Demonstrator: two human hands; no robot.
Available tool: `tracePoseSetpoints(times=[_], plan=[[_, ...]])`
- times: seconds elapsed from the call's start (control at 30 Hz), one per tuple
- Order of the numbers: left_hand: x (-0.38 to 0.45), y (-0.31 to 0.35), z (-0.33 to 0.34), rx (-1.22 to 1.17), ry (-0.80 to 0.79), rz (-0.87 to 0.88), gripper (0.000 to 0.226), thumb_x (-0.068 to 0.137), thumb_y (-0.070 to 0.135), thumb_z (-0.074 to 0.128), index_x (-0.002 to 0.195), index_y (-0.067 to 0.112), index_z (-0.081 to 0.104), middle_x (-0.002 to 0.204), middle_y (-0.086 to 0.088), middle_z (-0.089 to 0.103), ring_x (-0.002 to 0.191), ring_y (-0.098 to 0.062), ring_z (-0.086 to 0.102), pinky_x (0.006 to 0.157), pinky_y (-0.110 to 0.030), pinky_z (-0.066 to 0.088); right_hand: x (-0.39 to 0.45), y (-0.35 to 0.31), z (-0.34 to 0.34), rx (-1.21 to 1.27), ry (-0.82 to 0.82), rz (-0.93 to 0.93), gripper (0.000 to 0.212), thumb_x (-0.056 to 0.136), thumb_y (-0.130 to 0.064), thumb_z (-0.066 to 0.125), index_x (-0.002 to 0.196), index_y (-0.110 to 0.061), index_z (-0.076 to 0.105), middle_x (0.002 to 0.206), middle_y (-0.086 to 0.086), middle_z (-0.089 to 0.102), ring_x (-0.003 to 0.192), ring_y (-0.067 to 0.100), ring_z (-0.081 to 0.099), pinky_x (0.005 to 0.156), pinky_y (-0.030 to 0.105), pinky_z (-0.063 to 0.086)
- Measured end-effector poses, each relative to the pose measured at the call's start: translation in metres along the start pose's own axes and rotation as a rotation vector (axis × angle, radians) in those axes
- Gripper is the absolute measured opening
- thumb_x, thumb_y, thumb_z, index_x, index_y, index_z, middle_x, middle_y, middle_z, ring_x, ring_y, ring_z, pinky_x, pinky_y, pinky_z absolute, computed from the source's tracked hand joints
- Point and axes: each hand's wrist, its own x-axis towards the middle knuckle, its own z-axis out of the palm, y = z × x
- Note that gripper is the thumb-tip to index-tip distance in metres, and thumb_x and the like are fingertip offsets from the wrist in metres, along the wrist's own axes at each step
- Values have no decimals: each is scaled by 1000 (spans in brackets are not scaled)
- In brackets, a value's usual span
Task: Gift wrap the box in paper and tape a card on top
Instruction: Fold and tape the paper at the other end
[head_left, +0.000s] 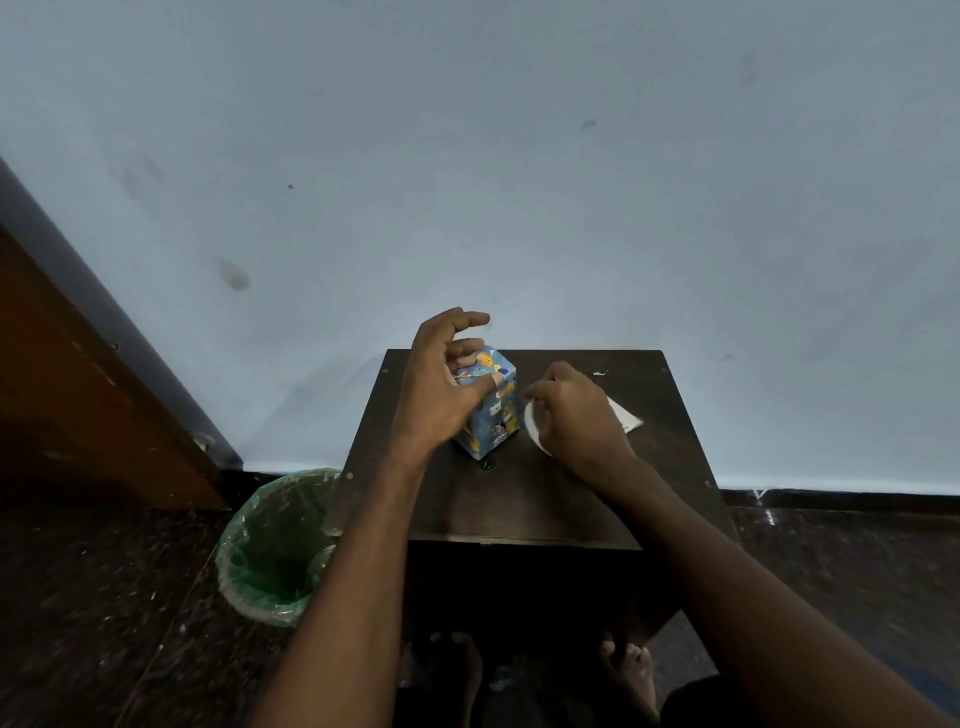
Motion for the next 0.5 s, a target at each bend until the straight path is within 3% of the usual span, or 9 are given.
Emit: tracePoseSetpoints(times=[0.1,0.17,0.23,0.33,0.4,0.5], plan=[[0,-5,-2,-20,10,11,69,80,-2,90,134,31,62,142,8,61,122,-8,66,107,-33,57,3,-16,-5,163,144,79,34,82,-11,55,106,-12,79,99,8,68,93,28,65,74,37,53],[2,-8,-4,-24,4,17,61,78,-3,90,127,26,70,144,9,56,122,-8,68,107,-31,56,7,-28,-14,298,337,59,30,85,-5,55,103,-11,78,97,4,71,91,21,67,77,34,53],[2,-8,-6,-59,-13,15,56,76,-6,90,117,28,74,150,4,49,122,-7,69,108,-28,54,10,-35,-20,414,420,10,27,85,6,62,100,-11,77,97,-1,73,90,13,69,77,31,55],[0,-5,-6,-183,3,-28,57,74,-14,88,118,19,73,147,2,55,119,-4,70,109,-26,53,11,-42,-23,557,336,-8,26,81,3,61,93,-13,78,93,-5,75,85,13,71,75,37,57],[0,-6,-6,-257,37,-66,59,74,-19,84,120,17,72,137,9,66,123,-8,69,113,-34,52,9,-42,-19,517,292,-47,23,80,-2,66,90,-17,78,91,-7,75,84,15,70,76,39,56],[0,-12,-14,-194,71,-101,63,75,-7,86,119,36,73,129,17,72,123,-9,69,109,-45,57,7,-36,-13,374,280,-119,28,75,-4,76,100,-16,78,99,-3,73,95,18,66,85,36,52]])
